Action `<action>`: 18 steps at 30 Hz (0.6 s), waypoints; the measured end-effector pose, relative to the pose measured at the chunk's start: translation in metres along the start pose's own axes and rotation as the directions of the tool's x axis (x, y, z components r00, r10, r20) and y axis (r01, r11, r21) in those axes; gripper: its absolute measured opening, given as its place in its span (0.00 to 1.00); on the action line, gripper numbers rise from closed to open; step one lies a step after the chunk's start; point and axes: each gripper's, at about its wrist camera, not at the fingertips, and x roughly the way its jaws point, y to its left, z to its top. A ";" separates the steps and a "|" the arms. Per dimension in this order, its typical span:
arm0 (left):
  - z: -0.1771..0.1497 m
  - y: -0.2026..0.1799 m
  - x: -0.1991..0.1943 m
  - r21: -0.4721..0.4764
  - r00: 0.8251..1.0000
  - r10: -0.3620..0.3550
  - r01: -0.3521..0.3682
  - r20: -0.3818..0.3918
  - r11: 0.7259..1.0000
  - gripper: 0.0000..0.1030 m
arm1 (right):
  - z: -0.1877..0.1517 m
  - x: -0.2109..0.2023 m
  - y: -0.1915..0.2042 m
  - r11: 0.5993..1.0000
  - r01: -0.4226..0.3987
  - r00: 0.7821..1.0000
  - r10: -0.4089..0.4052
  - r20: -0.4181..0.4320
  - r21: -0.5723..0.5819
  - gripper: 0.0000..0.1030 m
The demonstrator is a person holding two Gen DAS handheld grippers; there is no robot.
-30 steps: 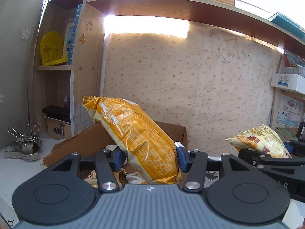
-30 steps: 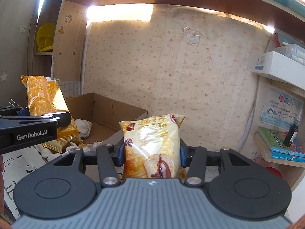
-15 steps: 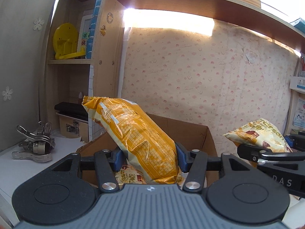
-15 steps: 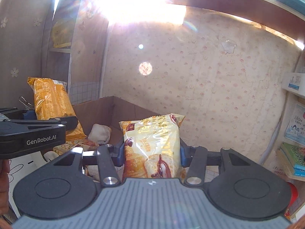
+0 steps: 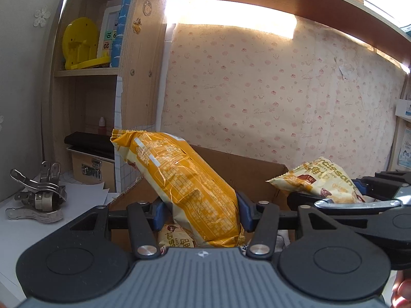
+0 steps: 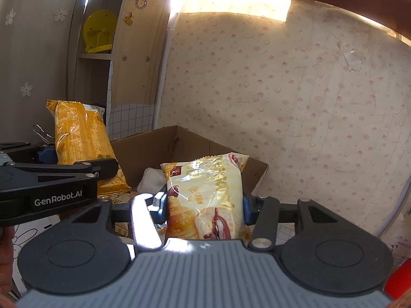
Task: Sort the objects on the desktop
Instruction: 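Lift and carry the yellow bag and croissant packet over the box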
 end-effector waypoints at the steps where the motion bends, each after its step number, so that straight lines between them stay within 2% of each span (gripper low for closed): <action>1: 0.001 0.000 0.004 0.002 1.000 -0.004 0.004 -0.005 1.000 0.54 | 0.001 0.004 0.000 1.000 -0.001 1.000 0.001 -0.002 0.002 0.49; 4: 0.003 0.003 0.013 -0.006 0.999 -0.025 0.025 -0.024 1.000 0.54 | 0.005 0.015 -0.003 1.000 0.007 1.000 -0.007 -0.010 0.004 0.49; 18: 0.001 0.004 0.040 0.024 0.996 0.017 -0.015 -0.087 1.000 0.55 | 0.016 0.060 -0.009 1.000 -0.009 0.999 0.009 -0.044 0.008 0.49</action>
